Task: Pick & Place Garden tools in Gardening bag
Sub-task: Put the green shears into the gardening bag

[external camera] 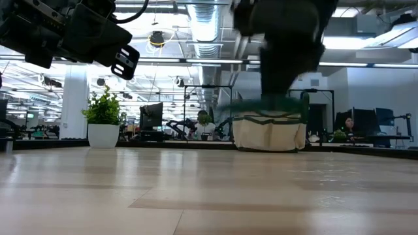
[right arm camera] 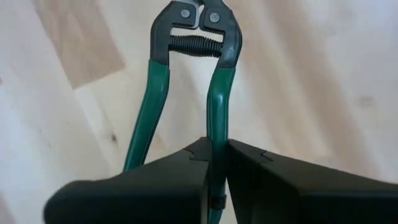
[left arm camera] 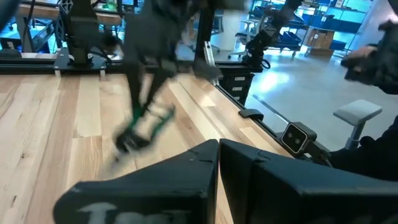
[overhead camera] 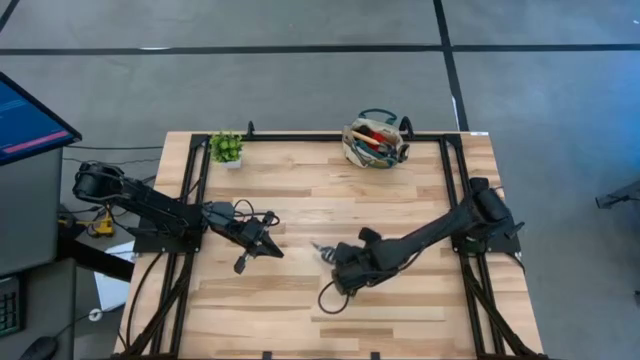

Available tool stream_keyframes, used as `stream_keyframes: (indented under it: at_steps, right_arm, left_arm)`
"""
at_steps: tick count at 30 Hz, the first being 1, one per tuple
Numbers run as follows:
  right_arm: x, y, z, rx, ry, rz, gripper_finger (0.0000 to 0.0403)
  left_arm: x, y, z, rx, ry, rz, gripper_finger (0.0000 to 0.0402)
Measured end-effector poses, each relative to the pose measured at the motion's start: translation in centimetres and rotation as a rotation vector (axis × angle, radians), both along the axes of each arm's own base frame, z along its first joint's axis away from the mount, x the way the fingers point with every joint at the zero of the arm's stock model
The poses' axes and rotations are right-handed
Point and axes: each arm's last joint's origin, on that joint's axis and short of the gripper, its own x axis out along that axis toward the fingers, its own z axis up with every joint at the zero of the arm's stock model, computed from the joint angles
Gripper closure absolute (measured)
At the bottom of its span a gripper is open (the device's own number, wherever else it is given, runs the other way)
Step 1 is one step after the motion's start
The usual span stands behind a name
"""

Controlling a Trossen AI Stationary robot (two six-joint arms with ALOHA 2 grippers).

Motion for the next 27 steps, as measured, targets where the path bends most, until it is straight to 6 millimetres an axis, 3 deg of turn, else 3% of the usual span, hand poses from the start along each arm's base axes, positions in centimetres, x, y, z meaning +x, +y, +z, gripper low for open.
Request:
stream_keyframes:
  at_steps: [9,15,21,27]
  right_arm:
    - [-4.3,-3.1,8.5,-0.155,-0.163,-0.084,0.0388]
    - [-6.9,-6.4,12.2,-0.275,-0.194,-0.132,0.0388]
    - [-8.2,-11.5,14.2,-0.398,-0.122,-0.144,0.0388]
    - [-8.5,-18.6,15.2,-0.490,-0.003,-0.150,0.0388]
  left_arm:
    - [0.0,0.0,0.0,0.000,0.003,-0.001,0.0399]
    - [0.0,0.0,0.0,0.004,0.002,-0.004,0.0399]
    - [0.0,0.1,0.0,0.028,-0.009,-0.004,0.0399]
    - [0.2,0.8,0.0,0.099,-0.036,0.123,0.0399]
